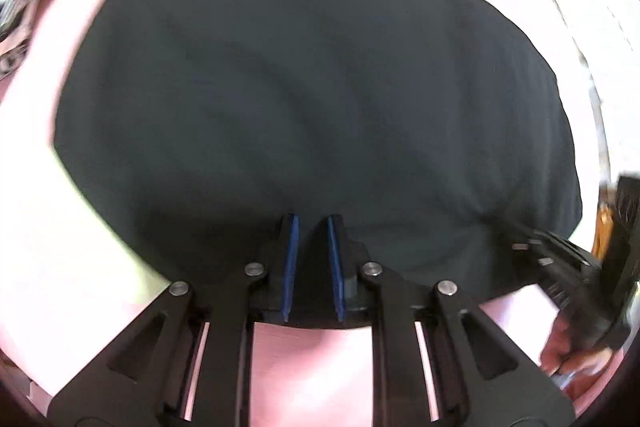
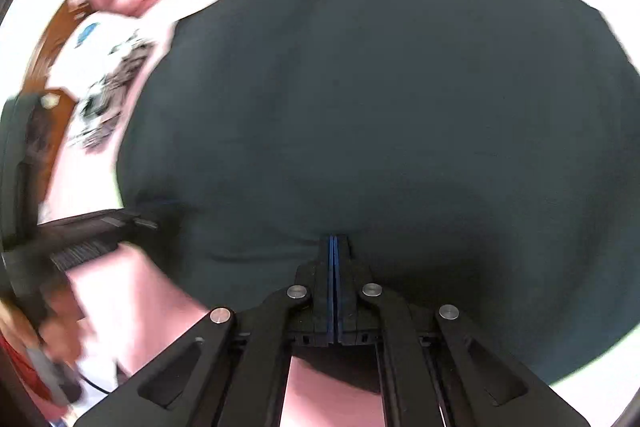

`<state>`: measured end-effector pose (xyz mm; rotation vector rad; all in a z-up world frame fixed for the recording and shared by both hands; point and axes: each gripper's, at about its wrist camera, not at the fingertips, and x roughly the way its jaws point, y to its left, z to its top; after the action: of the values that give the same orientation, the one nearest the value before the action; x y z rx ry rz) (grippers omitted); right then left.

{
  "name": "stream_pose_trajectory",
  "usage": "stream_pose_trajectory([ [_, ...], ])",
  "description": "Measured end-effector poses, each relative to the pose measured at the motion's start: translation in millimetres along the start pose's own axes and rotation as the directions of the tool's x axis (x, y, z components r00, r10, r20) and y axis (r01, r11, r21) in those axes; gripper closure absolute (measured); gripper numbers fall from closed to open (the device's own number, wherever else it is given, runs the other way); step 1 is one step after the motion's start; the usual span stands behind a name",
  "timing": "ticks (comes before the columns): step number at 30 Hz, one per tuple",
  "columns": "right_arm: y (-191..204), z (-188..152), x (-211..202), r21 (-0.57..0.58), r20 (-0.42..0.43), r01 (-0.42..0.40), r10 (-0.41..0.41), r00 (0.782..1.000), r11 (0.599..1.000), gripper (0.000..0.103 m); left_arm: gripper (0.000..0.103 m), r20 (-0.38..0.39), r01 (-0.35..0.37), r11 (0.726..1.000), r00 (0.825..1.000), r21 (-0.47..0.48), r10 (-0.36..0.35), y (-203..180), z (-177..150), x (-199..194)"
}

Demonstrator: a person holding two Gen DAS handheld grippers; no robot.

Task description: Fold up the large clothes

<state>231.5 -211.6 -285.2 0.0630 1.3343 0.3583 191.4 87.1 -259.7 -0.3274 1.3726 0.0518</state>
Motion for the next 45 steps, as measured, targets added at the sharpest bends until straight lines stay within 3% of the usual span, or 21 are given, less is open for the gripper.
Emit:
stream_pose_trajectory([
  [1,-20,-5,-6,0.037,0.008,0.050,-0.051,0.999,0.998,0.102,0.089,0.018,-0.037,0.999,0.999,-0.014,0.038,16,-1,-4],
  [4,-74,-26,-26,0.181,0.029,0.055,-0.062,0.998,0.982,0.103,0.089,0.033,-0.196,0.980,0.980,-0.013,0.197,48,-4,-9],
  [7,-106,-44,-43,0.229,0.014,0.222,-0.231,0.973,0.948,0.103,0.089,0.032,-0.294,0.955,0.955,-0.037,0.295,84,-8,-13],
  [9,-126,-56,-52,0.304,0.023,0.147,-0.162,0.987,0.941,0.103,0.089,0.014,-0.356,0.931,0.934,-0.084,0.358,106,-9,-14],
  [11,-128,-59,-55,0.310,0.009,0.169,-0.180,0.984,0.936,0.103,0.089,-0.020,-0.412,0.897,0.910,-0.161,0.415,131,-13,-15],
  [12,-123,-57,-58,0.292,-0.001,0.202,-0.211,0.978,0.935,0.103,0.089,-0.039,-0.416,0.888,0.908,-0.194,0.417,139,-15,-16],
  [14,-108,-49,-65,0.263,0.011,0.242,-0.253,0.967,0.934,0.103,0.089,-0.006,-0.355,0.902,0.931,-0.248,0.365,146,-19,-28],
  [15,-93,-42,-69,0.237,0.059,0.207,-0.226,0.972,0.949,0.103,0.089,0.043,-0.291,0.921,0.949,-0.258,0.312,141,-23,-37],
  [18,-65,-28,-79,0.170,0.169,0.017,-0.046,0.985,0.985,0.103,0.089,0.126,-0.175,0.970,0.972,-0.171,0.197,104,-28,-52],
  [20,-42,-13,-68,0.112,0.169,-0.123,0.103,0.980,0.986,0.103,0.089,0.151,-0.113,0.991,0.981,-0.077,0.124,71,-27,-53],
  [23,2,12,-37,0.019,0.136,-0.236,0.232,0.963,0.971,0.103,0.089,0.139,-0.047,0.999,0.989,-0.012,0.048,28,-10,-42],
  [25,22,30,-12,-0.012,0.108,-0.259,0.259,0.960,0.966,0.103,0.089,0.141,-0.016,0.999,0.990,-0.033,0.020,27,6,-38],
  [28,37,71,26,0.008,0.145,-0.253,0.250,0.957,0.967,0.103,0.089,0.142,0.023,0.998,0.990,-0.058,-0.014,17,33,-20],
  [32,26,122,53,0.049,0.214,-0.139,0.126,0.969,0.989,0.103,0.089,0.145,0.031,0.999,0.989,-0.026,-0.027,5,76,-9],
  [34,5,143,54,0.107,0.242,-0.022,-0.005,0.970,0.994,0.103,0.089,0.152,0.024,1.000,0.988,-0.011,-0.022,3,84,-7],
  [35,-11,148,52,0.140,0.249,-0.016,-0.020,0.968,0.990,0.103,0.089,0.153,0.028,0.999,0.988,-0.016,-0.026,0,91,-8],
  [37,-44,153,48,0.195,0.250,-0.087,0.036,0.967,0.977,0.103,0.089,0.162,0.047,0.998,0.986,-0.032,-0.042,2,98,-7],
  [38,-53,153,42,0.204,0.264,-0.018,-0.037,0.964,0.979,0.103,0.089,0.166,0.046,0.998,0.985,-0.036,-0.039,3,100,-6],
  [39,-62,151,36,0.204,0.274,0.104,-0.158,0.949,0.974,0.103,0.089,0.169,0.042,0.998,0.985,-0.037,-0.035,4,104,-5],
  [40,-75,149,32,0.221,0.271,0.152,-0.210,0.939,0.963,0.103,0.089,0.171,0.033,0.999,0.985,-0.035,-0.027,4,107,-3],
  [45,-172,129,8,0.407,0.202,0.280,-0.384,0.901,0.870,0.103,0.089,0.181,-0.011,1.000,0.983,0.003,0.010,18,115,6],
])
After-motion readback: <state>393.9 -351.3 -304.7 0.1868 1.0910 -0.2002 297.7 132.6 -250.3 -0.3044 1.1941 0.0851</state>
